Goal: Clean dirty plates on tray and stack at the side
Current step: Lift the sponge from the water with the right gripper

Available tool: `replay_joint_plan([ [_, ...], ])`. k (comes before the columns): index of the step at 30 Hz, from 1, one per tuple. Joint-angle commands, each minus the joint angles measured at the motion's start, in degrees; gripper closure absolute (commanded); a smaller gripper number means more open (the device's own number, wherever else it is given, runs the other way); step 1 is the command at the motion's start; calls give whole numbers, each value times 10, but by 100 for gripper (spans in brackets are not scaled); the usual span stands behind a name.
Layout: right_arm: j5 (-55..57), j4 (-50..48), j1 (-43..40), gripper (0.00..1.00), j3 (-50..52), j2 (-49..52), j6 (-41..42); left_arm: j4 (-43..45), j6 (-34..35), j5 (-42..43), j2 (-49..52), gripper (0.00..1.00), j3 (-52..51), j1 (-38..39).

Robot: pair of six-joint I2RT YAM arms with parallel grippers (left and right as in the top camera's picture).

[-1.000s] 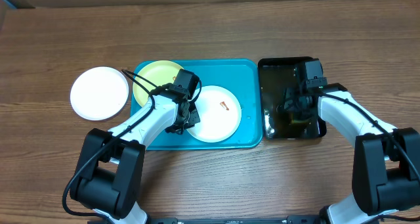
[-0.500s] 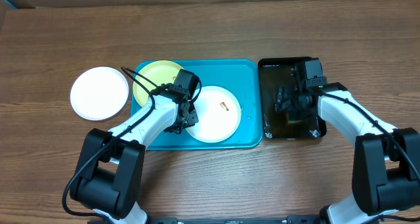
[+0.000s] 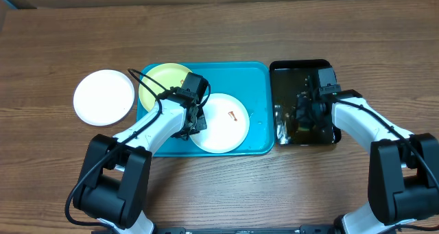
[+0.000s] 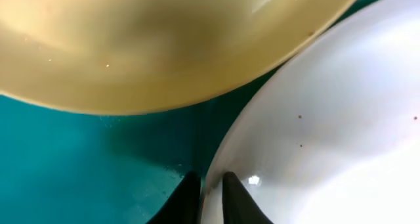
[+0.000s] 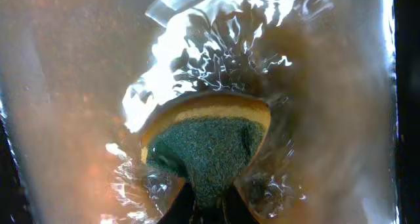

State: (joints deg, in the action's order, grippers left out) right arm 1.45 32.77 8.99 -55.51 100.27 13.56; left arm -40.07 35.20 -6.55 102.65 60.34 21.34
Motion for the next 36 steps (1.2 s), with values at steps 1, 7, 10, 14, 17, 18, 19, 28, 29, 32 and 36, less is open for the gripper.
replay_joint_plan([
  [1,-2,28,0,87,-30,-9,0,-2,-43,-13,-8,85,-4,-3],
  [7,-2,82,0,42,-51,-10,0,-6,-46,-8,-8,76,-4,-3],
  [10,-1,79,0,43,-32,-10,0,-6,-46,2,-8,76,-4,-3],
  [14,-1,48,0,43,-2,-8,0,-6,-46,19,-8,76,-4,-3],
  [17,-3,30,0,92,7,-7,0,-6,-46,21,-8,76,-4,-3],
  [18,-4,27,0,96,2,-8,0,-6,-46,21,-8,77,-4,-3],
  [19,-4,29,0,96,-4,-9,-1,-6,-46,21,-8,78,-4,-3],
  [28,0,172,-1,96,-139,-24,-31,-4,-46,21,-8,96,-4,-3],
  [29,0,182,-1,96,-148,-25,-31,-3,-46,21,-8,96,-4,-3],
  [32,7,181,0,96,-151,-26,-31,-1,-46,21,-8,96,-4,-3],
  [36,25,180,0,96,-152,-28,-33,0,-46,21,-8,96,-4,-3],
])
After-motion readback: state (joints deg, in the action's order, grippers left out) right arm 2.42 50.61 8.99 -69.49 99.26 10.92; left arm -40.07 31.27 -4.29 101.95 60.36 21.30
